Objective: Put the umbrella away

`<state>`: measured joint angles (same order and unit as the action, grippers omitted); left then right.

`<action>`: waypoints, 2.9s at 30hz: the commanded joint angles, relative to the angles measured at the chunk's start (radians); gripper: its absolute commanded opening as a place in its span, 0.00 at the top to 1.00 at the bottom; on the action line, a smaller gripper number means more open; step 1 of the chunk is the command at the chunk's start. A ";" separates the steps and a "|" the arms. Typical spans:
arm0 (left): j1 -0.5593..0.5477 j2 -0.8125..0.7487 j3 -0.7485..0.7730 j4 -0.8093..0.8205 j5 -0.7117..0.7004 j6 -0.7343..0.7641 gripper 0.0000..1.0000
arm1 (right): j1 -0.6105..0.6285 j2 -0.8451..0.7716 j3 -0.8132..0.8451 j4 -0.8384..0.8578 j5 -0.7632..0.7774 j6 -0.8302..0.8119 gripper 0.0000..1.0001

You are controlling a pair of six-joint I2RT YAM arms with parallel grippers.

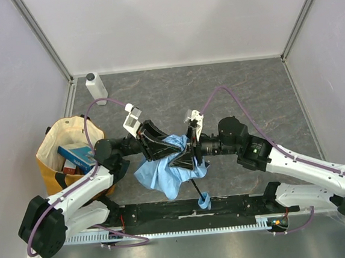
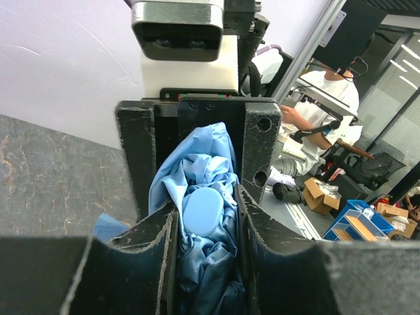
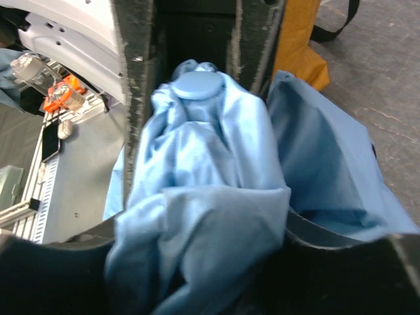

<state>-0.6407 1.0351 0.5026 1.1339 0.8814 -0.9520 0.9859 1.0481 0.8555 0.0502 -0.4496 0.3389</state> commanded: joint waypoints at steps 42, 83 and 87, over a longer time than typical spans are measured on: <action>-0.008 -0.086 0.059 -0.091 0.002 0.070 0.98 | 0.034 -0.277 0.247 -0.670 0.347 -0.150 0.42; -0.011 0.028 0.217 -0.101 -0.019 0.153 0.98 | -0.090 0.033 0.076 0.036 -0.208 -0.064 0.57; -0.011 0.029 0.209 -0.118 -0.067 0.190 0.98 | -0.090 0.050 0.082 0.057 -0.192 -0.072 0.55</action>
<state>-0.6376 1.0649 0.6449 0.9665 0.9428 -0.8371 0.8848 1.0550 0.9001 0.0448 -0.6579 0.2733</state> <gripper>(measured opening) 0.363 0.440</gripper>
